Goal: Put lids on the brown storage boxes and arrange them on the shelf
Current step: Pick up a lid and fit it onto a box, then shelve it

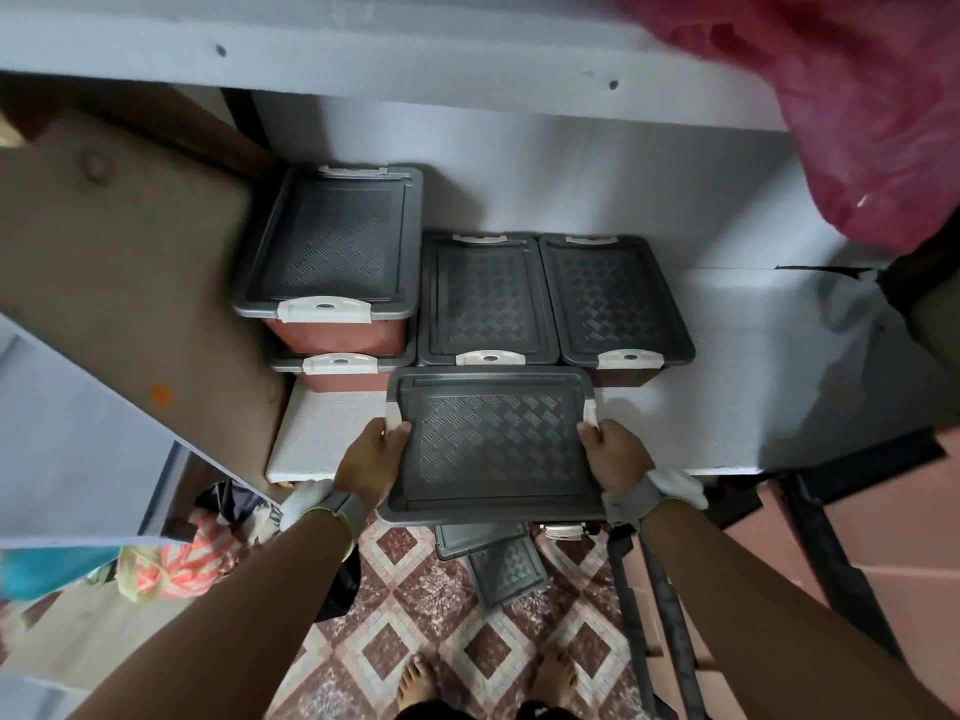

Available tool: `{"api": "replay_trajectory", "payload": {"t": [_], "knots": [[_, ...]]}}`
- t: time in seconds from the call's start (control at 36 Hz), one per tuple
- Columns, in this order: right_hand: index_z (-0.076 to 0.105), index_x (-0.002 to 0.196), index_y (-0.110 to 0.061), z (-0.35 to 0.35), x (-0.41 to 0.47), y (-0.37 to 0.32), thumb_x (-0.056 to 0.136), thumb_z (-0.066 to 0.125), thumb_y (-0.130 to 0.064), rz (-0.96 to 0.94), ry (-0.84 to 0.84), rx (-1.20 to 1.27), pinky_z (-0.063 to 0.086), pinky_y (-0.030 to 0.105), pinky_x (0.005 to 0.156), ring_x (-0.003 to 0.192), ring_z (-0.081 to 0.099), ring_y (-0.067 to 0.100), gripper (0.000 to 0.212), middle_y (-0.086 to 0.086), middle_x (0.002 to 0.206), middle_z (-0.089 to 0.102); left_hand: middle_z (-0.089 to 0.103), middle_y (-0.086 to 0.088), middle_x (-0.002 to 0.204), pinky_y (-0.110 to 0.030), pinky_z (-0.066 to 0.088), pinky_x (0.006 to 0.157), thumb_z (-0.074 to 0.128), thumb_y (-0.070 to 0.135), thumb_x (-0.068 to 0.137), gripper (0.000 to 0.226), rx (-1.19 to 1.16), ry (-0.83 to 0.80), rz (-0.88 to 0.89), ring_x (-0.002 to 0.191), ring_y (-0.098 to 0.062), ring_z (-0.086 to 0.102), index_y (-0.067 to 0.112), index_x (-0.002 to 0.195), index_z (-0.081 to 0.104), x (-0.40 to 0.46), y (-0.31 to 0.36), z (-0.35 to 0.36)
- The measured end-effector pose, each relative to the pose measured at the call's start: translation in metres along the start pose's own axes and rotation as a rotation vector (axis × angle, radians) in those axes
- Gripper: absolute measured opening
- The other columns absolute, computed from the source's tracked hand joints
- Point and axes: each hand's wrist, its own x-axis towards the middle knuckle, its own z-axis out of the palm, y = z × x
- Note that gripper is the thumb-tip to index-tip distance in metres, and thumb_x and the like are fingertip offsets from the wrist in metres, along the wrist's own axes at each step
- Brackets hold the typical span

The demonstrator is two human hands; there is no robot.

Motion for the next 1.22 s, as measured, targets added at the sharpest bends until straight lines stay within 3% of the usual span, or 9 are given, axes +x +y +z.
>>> {"api": "replay_trajectory", "payload": {"t": [0.22,0.39,0.47,0.58,0.78,0.92,1.06,1.14,1.22], "knots": [[0.056,0.100,0.008,-0.008,-0.005,0.002,0.101,0.046,-0.044,0.111,-0.133,0.264,0.042,0.043,0.100,0.107,0.058,0.037,0.052,0.025,0.106,0.061,0.068,0.001,0.091,-0.037,0.049,0.077,0.046,0.056,0.098,0.037,-0.126,-0.014,-0.038,0.088,-0.024,0.065,0.021,0.102,0.057,-0.003,0.000,0.000],[0.067,0.105,-0.004,-0.052,-0.001,0.033,0.084,0.075,-0.033,0.202,-0.213,0.690,0.053,0.046,0.098,0.101,0.070,0.031,0.036,0.014,0.111,0.073,0.056,0.013,0.058,-0.034,0.048,0.065,0.057,0.067,0.084,0.036,-0.248,-0.094,0.102,0.057,-0.011,0.052,0.032,0.088,0.057,-0.013,0.032,-0.002],[0.067,0.118,-0.003,-0.086,0.001,0.053,0.078,0.078,-0.036,0.244,-0.282,0.785,0.055,0.048,0.095,0.100,0.072,0.034,0.053,0.018,0.113,0.072,0.059,0.014,0.063,-0.028,0.050,0.063,0.061,0.054,0.091,0.014,-0.328,-0.159,0.183,0.057,-0.001,0.053,0.040,0.090,0.065,-0.011,0.064,-0.001],[0.072,0.115,-0.007,-0.122,0.001,0.081,0.078,0.079,-0.039,0.306,-0.217,0.988,0.059,0.041,0.081,0.102,0.071,0.034,0.049,0.017,0.119,0.071,0.075,0.011,0.088,-0.016,0.052,0.056,0.052,0.053,0.097,0.033,-0.519,-0.311,0.182,0.070,-0.001,0.065,0.030,0.099,0.077,-0.007,0.126,0.006],[0.069,0.122,-0.012,-0.151,-0.005,0.113,0.080,0.075,-0.041,0.304,-0.024,1.249,0.055,0.048,0.095,0.111,0.068,0.033,0.051,0.009,0.121,0.071,0.074,-0.012,0.104,-0.042,0.056,0.080,0.036,0.061,0.100,0.059,-0.611,-0.427,0.076,0.092,-0.025,0.069,0.020,0.094,0.078,0.013,0.215,0.036],[0.069,0.123,-0.011,-0.173,0.006,0.116,0.086,0.070,-0.033,0.228,0.133,1.467,0.053,0.047,0.097,0.111,0.068,0.031,0.043,0.012,0.123,0.070,0.064,-0.023,0.126,-0.054,0.055,0.095,0.055,0.030,0.098,0.039,-0.075,-0.428,0.134,0.116,-0.042,0.062,0.004,0.125,0.063,0.041,0.222,0.079],[0.063,0.118,-0.013,-0.192,0.034,0.094,0.089,0.068,-0.034,0.300,0.216,1.392,0.054,0.028,0.051,0.079,0.062,0.023,0.036,0.007,0.106,0.065,0.048,-0.014,0.151,-0.041,0.037,0.113,0.055,0.031,0.097,0.058,0.607,-0.476,0.356,0.138,-0.033,0.045,0.023,0.152,0.041,0.062,0.209,0.113],[0.058,0.129,-0.012,-0.198,0.061,0.084,0.090,0.066,-0.036,0.339,0.226,1.429,0.059,0.044,0.083,0.108,0.061,0.032,0.046,0.010,0.122,0.063,0.032,-0.020,0.158,-0.050,0.034,0.114,0.055,0.051,0.086,0.079,0.907,-0.473,0.355,0.145,-0.042,0.031,0.046,0.156,0.019,0.070,0.201,0.131],[0.054,0.132,-0.016,-0.206,0.091,0.082,0.089,0.067,-0.037,0.322,0.283,1.480,0.055,0.048,0.090,0.110,0.058,0.032,0.050,0.010,0.125,0.059,0.031,-0.021,0.155,-0.051,0.045,0.105,0.047,0.063,0.072,0.089,1.019,-0.399,0.340,0.132,-0.049,0.044,0.055,0.153,0.011,0.068,0.200,0.134]]}}
